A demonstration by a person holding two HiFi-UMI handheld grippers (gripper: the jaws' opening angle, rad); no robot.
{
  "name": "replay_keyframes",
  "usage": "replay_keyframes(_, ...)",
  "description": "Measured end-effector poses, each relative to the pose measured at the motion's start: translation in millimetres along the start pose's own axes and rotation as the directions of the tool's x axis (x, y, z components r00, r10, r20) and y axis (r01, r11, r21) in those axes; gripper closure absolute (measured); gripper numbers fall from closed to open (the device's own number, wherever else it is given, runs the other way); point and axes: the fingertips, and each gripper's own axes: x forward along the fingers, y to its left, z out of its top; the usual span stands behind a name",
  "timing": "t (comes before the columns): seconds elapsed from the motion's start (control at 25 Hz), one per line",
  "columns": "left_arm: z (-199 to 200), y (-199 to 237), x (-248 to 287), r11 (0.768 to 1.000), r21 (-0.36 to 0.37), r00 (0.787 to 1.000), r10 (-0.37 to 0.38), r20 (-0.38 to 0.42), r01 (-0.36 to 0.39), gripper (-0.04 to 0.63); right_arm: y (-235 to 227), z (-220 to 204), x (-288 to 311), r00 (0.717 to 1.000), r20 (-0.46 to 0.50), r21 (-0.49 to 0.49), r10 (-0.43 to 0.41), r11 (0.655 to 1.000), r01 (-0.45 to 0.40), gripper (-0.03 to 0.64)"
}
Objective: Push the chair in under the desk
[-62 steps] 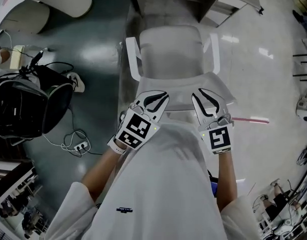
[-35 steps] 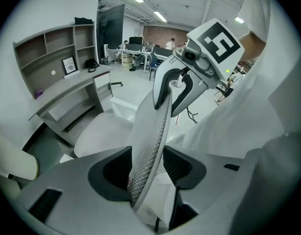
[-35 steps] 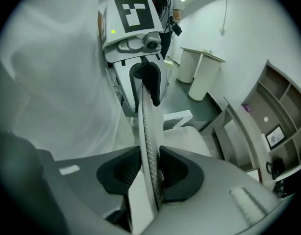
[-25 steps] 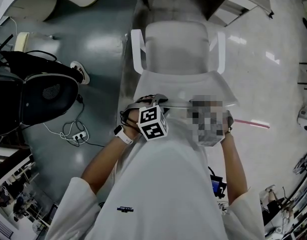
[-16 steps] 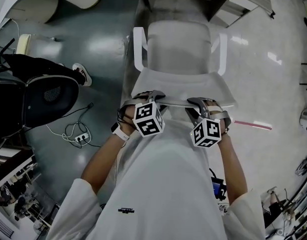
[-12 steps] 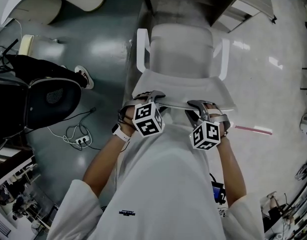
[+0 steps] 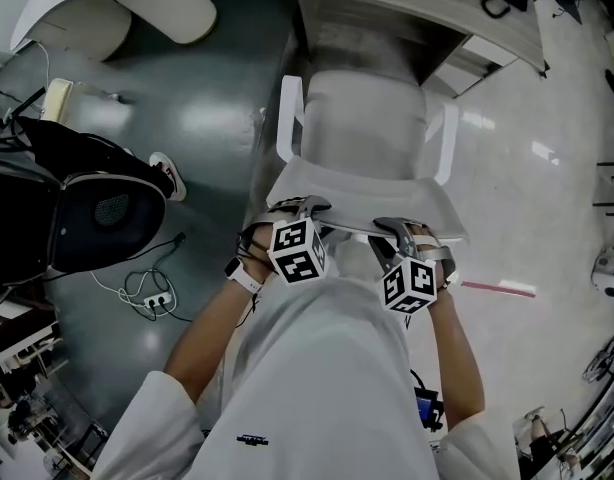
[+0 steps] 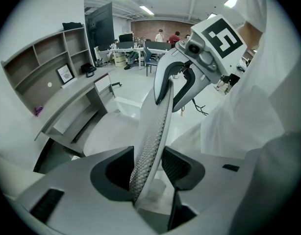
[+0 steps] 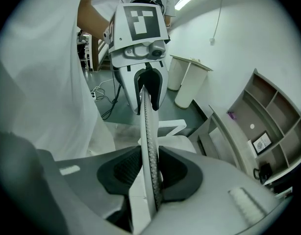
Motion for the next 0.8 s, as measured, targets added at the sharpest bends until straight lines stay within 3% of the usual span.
replay_keyframes(0.32,5.6,38.0,3.4,1.0,0.003,1.0,0.004,0.003,-0.004,0.413,-33.4,4.0,14.6,0.999,0.027,-0.015,-0.025,1.0,0.026,0.503)
replay_keyframes(0.64,28.7,93.3,13.4,0.997,0.022,0.997,0.067,0.041,-0.068,0.41,-91.6,-1.3,29.5,0.999,0.006,-0.02,-0.053,0.998,0.053,0.5)
replay_keyframes(0.8,39.5,121.8,14.4,0.998,0.017,0.997,0.064,0.038,-0.065,0.41,-122.5,0.7,34.9,0.997,0.006,-0.03,-0.072,0.997,0.072,0.5)
